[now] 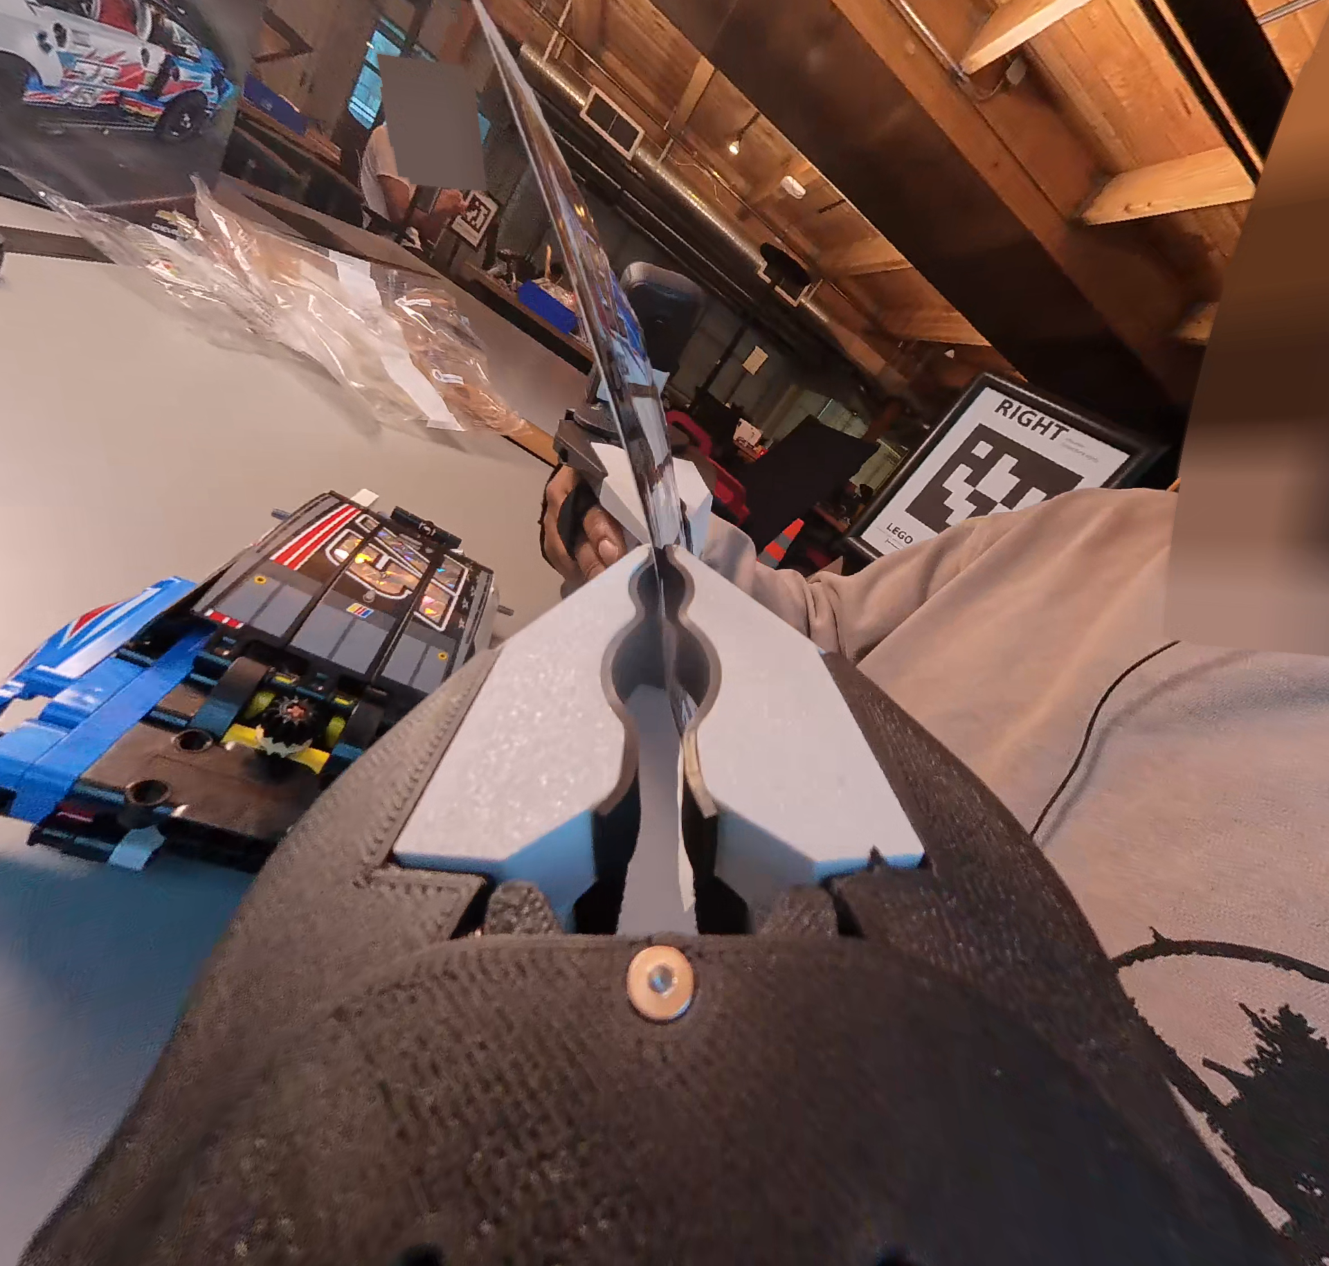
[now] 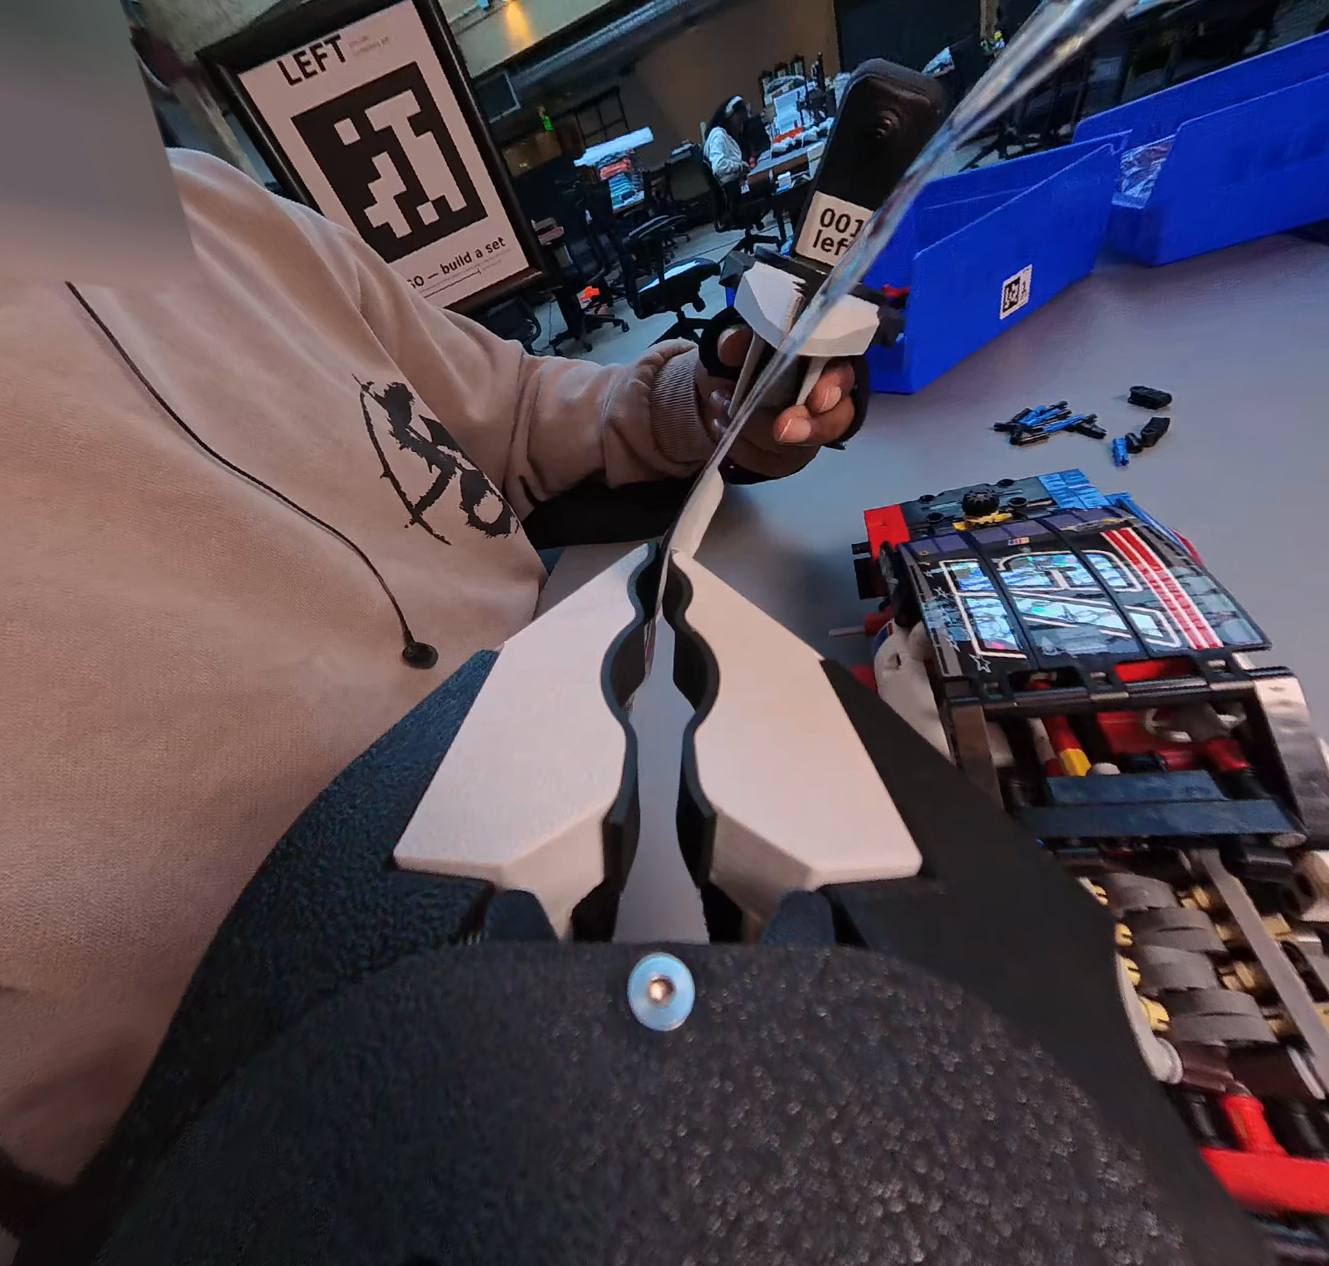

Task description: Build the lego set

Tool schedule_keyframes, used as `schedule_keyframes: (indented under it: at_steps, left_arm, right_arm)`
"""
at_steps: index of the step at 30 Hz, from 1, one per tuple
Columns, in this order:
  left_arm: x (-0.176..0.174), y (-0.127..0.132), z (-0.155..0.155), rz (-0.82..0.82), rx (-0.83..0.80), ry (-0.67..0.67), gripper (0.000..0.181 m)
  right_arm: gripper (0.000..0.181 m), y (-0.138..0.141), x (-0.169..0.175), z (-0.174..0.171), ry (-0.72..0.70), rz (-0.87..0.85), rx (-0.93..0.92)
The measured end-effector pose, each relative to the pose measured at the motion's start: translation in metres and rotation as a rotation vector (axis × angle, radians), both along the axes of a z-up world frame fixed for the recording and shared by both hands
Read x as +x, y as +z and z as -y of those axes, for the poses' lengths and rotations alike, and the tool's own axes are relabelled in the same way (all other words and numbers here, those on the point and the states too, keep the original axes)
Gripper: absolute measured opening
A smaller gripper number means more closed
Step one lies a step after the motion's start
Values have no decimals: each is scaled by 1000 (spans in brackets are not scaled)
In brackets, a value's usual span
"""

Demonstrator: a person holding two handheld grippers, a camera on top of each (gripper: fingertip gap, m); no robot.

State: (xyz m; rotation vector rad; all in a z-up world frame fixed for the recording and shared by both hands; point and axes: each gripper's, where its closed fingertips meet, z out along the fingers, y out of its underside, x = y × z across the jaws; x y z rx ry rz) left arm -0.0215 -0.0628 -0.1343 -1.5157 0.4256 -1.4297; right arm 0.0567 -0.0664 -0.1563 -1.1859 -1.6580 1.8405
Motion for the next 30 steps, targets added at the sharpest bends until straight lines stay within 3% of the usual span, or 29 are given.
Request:
schedule_keyframes:
  at_steps: [4, 8, 15, 22, 24, 27, 30]
  left_arm:
    - [-3, 0, 0, 0, 1, 10, 0]
    - [0, -6, 0, -16, -11, 1, 0]
    - [11, -14, 3, -69, -1, -16, 0]
    - [13, -9, 2, -79, 39, 7, 21]
    - [11, -6, -1, -94, 64, 45, 20]
    - [8, -3, -3, -121, 100, 91, 0]
    - [6, -5, -5, -134, 69, 109, 0]
  right_arm:
    - [0, -3, -2, -9, -61, 0, 6]
    - [11, 14, -3, -25, -160, -76, -35]
    - [0, 28, 0, -50, -272, -147, -130]
    - [0, 13, -6, -45, -225, 27, -272]
    - [0, 3, -11, -42, -220, 105, -320]
    - [0, -5, -14, -39, -205, 172, -384]
    - [0, -7, -16, -46, -243, 190, -408]
